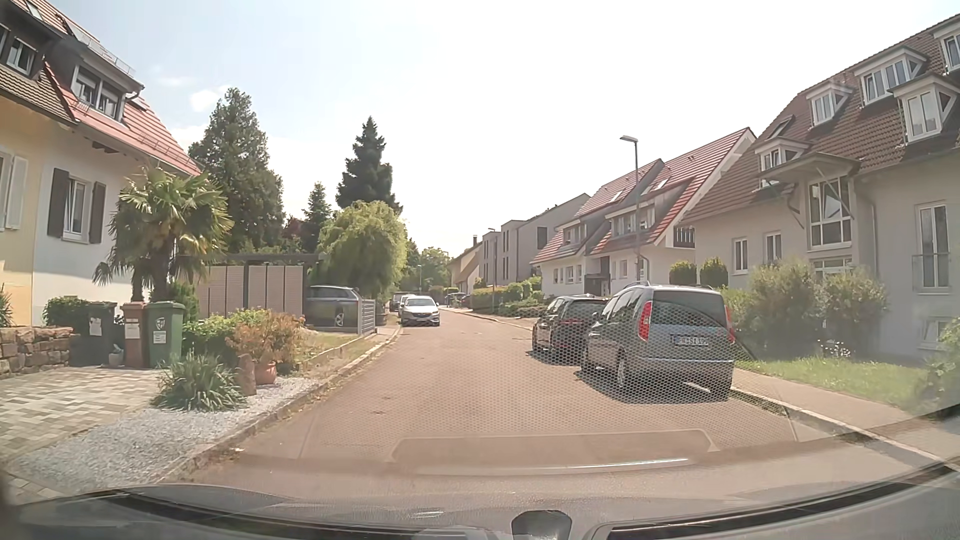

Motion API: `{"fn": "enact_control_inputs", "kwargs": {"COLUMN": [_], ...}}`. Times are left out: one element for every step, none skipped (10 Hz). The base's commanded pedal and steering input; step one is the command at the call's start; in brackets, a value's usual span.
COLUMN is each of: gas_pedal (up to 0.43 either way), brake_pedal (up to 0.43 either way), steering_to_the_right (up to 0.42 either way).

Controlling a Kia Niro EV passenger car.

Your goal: Follow the waypoints while adhering to traffic rules and regulations

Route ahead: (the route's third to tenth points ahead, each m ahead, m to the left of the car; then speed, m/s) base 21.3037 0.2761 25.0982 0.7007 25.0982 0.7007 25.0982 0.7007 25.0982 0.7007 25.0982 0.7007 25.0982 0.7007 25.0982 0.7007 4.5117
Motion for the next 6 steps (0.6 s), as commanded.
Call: {"fn": "enact_control_inputs", "kwargs": {"gas_pedal": [0.02, 0.02, 0.02, 0.02, 0.02, 0.02], "brake_pedal": [0.0, 0.0, 0.0, 0.0, 0.0, 0.0], "steering_to_the_right": [-0.035, -0.037, -0.037, -0.037, -0.038, -0.038]}}
